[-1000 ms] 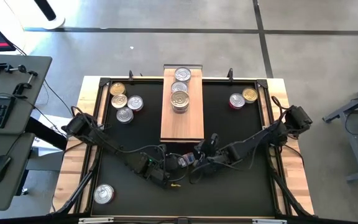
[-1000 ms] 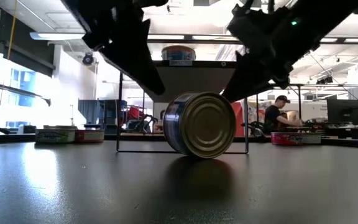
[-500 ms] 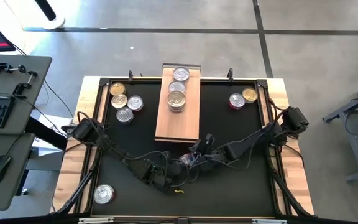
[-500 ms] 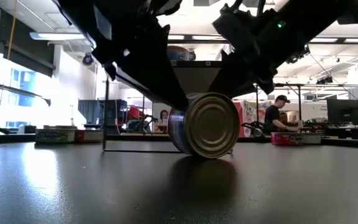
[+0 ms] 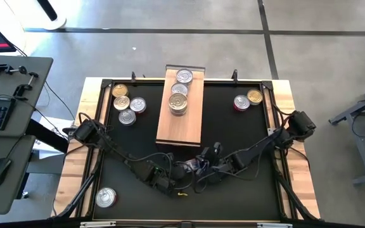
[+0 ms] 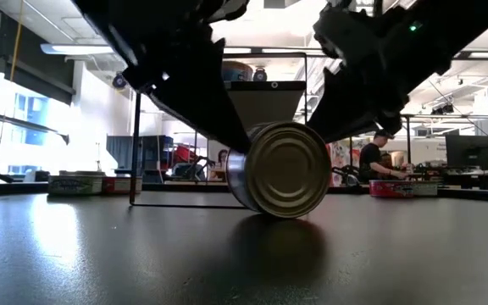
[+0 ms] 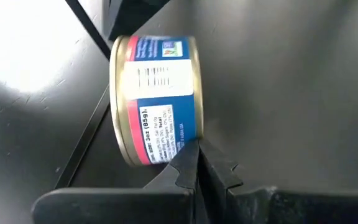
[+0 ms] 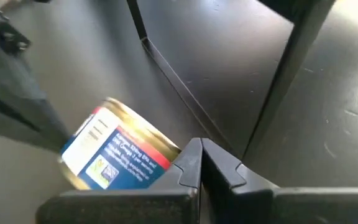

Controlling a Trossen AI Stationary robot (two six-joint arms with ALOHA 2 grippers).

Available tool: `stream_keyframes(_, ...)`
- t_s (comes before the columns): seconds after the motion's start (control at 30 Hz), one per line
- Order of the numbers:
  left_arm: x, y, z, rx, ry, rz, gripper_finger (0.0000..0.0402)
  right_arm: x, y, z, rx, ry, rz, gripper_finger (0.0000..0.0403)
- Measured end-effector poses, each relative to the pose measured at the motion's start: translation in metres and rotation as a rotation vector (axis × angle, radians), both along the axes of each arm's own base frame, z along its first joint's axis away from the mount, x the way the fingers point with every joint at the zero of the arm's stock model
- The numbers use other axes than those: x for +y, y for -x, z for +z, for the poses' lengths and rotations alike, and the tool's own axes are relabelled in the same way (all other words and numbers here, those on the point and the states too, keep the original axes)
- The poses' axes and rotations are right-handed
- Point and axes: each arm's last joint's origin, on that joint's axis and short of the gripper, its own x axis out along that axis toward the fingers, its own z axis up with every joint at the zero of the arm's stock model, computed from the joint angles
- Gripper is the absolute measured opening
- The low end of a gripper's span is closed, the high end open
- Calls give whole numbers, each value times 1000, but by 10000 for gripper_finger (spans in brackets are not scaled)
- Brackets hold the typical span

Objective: Stack canned seafood by type on shelf
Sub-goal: Stack the blue pink tuna can on top of the blue pink tuna can on the shelf

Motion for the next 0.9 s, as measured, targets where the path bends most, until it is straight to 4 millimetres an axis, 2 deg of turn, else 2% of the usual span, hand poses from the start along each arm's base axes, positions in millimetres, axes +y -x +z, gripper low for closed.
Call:
stream_keyframes(0.3,2,6,-4,74,-28,-9,0,22,11,2,-55,-78,-20,0)
stream_keyframes(0.57,-3,7,-4,47,11,14,0,32,19,3,-41,-84,24,0)
stream_keyframes(0.63,-6,9,-5,53,11,8,0,30,24,11,-58,-51,2,0)
stream_keyframes(0.77,-16,19,1,70,13,-32,0,25,34,40,-121,-45,-18,0)
stream_keyframes(0.9,-24,30,16,72,32,-75,0,24,41,66,-163,-182,44,3)
